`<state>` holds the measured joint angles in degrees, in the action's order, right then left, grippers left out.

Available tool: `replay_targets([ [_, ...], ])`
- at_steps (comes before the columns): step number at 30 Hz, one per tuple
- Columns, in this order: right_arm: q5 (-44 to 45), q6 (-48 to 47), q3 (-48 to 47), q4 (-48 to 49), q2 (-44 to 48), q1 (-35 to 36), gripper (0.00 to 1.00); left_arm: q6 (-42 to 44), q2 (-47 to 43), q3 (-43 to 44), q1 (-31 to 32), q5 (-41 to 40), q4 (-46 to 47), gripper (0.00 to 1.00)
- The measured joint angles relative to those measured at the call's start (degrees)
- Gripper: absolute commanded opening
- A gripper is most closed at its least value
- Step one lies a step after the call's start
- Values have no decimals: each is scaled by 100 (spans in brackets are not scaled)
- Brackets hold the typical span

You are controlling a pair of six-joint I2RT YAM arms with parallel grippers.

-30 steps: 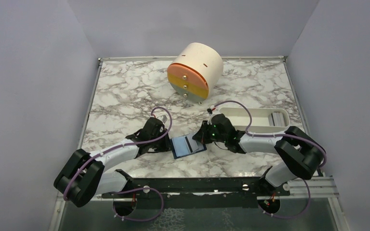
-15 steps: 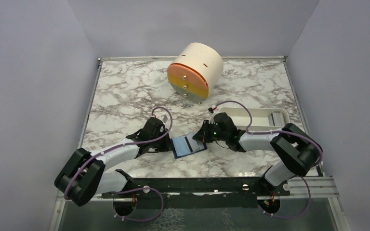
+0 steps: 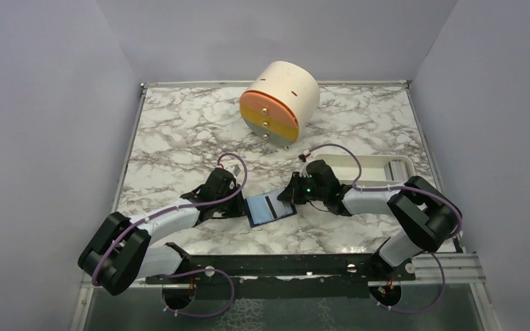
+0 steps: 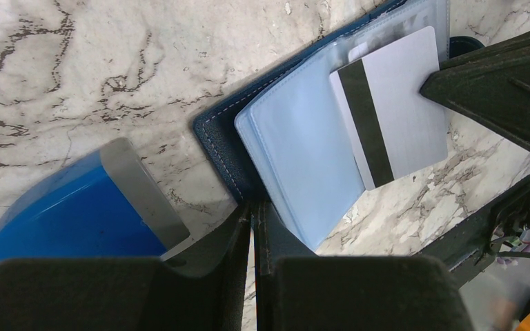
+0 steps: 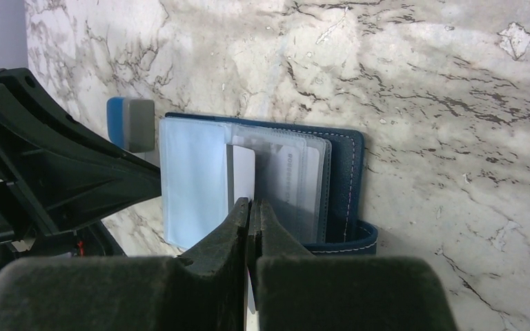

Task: Put the credit cards into the card holder
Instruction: Insert the credit card into the card holder.

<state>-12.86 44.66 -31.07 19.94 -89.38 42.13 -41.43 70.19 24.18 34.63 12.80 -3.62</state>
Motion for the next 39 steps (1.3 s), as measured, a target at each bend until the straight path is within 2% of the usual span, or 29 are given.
replay_targets([
  [15, -201, -28, -166, 4, -254, -24, 1, 0, 11, 2, 0, 0, 2, 10],
  [39, -409, 601, 219, 1021, -472, -24, 1, -61, 37, 2, 0, 90, 57, 10],
])
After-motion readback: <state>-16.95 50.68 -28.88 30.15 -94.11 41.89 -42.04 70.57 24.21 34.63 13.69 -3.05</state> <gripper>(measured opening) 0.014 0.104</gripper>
